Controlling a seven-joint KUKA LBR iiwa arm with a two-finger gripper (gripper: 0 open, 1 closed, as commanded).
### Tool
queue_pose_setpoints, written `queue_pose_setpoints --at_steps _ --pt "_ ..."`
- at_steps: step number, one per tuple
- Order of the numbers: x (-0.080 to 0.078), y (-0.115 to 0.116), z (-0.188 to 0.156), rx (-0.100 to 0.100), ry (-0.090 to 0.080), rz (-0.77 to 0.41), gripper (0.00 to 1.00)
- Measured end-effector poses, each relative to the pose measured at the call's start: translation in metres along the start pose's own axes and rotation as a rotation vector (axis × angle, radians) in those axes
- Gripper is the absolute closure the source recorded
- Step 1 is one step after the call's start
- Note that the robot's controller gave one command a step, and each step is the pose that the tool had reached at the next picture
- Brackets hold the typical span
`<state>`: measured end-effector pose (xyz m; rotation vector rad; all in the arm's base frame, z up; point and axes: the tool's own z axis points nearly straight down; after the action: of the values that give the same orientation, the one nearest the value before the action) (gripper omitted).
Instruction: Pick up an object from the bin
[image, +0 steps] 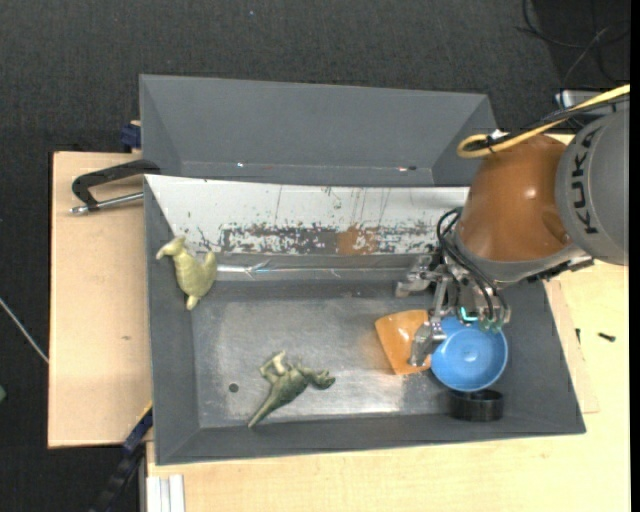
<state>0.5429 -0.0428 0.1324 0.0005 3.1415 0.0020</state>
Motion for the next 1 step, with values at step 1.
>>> queue_pose_setpoints --at_steps 1 --pt "-0.0165 -0.0317 0.0611 0.000 -0.005 -0.104 0.00"
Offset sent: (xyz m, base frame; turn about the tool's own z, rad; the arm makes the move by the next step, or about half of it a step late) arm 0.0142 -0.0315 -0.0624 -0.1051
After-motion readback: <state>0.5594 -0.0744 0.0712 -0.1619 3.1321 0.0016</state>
